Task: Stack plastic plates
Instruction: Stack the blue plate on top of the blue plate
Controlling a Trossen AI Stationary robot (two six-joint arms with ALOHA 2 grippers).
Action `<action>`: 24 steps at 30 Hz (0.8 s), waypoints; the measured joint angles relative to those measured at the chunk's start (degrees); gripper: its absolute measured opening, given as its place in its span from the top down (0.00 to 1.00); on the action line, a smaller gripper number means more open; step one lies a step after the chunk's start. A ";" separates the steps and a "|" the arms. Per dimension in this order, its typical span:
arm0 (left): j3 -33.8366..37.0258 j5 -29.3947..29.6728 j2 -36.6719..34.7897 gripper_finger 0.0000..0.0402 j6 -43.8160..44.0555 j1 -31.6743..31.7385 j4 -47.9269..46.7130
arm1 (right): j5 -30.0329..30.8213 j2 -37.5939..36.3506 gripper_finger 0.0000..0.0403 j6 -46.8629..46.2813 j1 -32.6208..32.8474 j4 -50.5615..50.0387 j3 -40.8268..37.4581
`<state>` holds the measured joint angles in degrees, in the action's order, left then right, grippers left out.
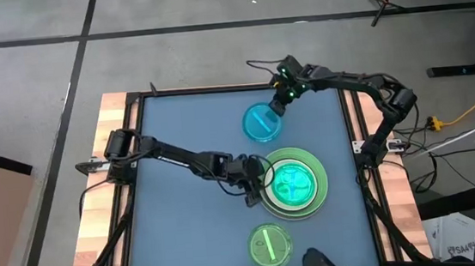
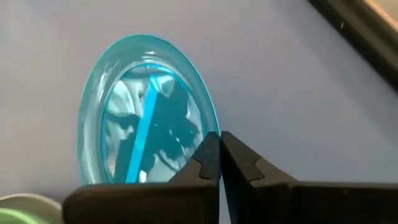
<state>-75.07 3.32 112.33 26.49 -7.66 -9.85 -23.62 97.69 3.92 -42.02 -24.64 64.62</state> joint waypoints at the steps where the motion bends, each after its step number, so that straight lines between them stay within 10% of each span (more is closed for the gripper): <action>1: 0.00 0.55 0.00 0.82 0.20 -0.28 0.01 | 0.00 -0.02 1.00 0.97 0.00 -2.08 1.48; 24: -0.02 21.49 -9.28 0.82 -0.26 -5.78 -16.88 | -10.26 -0.11 1.00 8.61 3.47 -35.85 19.67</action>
<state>-75.08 24.81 103.06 26.24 -13.44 -26.73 -33.88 97.58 12.53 -38.55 -60.49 84.29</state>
